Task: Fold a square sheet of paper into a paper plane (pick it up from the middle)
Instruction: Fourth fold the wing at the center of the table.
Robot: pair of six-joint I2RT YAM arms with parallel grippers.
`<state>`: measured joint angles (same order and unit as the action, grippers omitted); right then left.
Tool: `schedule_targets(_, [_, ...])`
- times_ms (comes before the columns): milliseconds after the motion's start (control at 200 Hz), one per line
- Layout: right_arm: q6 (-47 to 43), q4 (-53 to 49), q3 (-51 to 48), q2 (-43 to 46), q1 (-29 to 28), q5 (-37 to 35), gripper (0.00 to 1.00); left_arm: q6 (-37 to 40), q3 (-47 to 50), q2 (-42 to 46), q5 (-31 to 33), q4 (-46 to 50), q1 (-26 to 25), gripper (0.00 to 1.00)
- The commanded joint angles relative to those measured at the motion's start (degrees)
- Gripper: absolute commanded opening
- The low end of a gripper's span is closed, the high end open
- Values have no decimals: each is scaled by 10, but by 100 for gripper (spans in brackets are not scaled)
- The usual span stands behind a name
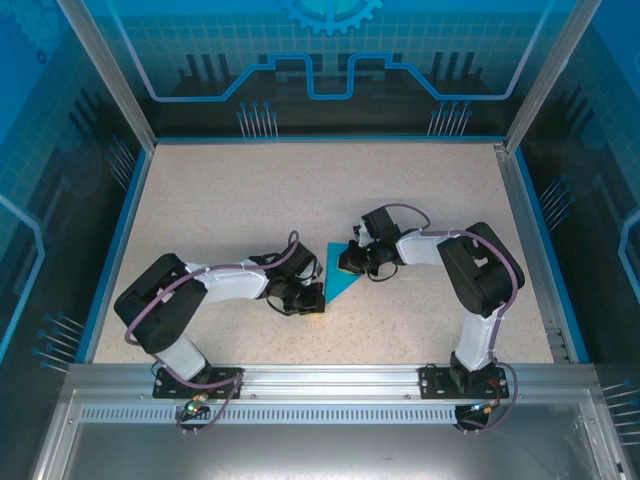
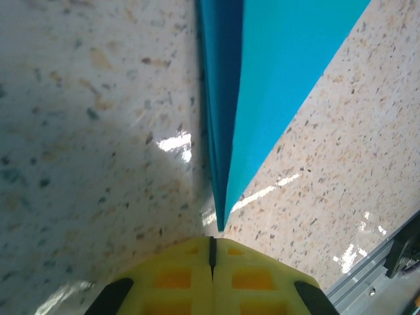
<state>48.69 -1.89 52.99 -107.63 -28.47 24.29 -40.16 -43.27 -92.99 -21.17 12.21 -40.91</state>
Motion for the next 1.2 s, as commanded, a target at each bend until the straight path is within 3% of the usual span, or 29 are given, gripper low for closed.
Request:
schedule_targets(0, [5, -86, -34, -66, 0, -109, 0, 5, -23, 36, 28, 18, 1, 5])
schedule_targets(275, [7, -80, -35, -68, 0, -105, 0, -20, -55, -3, 42, -37, 10, 7])
schedule_targets(600, [1, -76, -29, -61, 0, -92, 0, -27, -34, -45, 47, -34, 10, 0])
schedule_targets(965, [-52, -51, 7, 17, -2, -54, 0, -33, 27, -51, 63, -45, 10, 0])
schedule_targets(1196, [-75, -22, -10, 74, -41, -20, 0, -41, 35, -51, 56, -63, 10, 0])
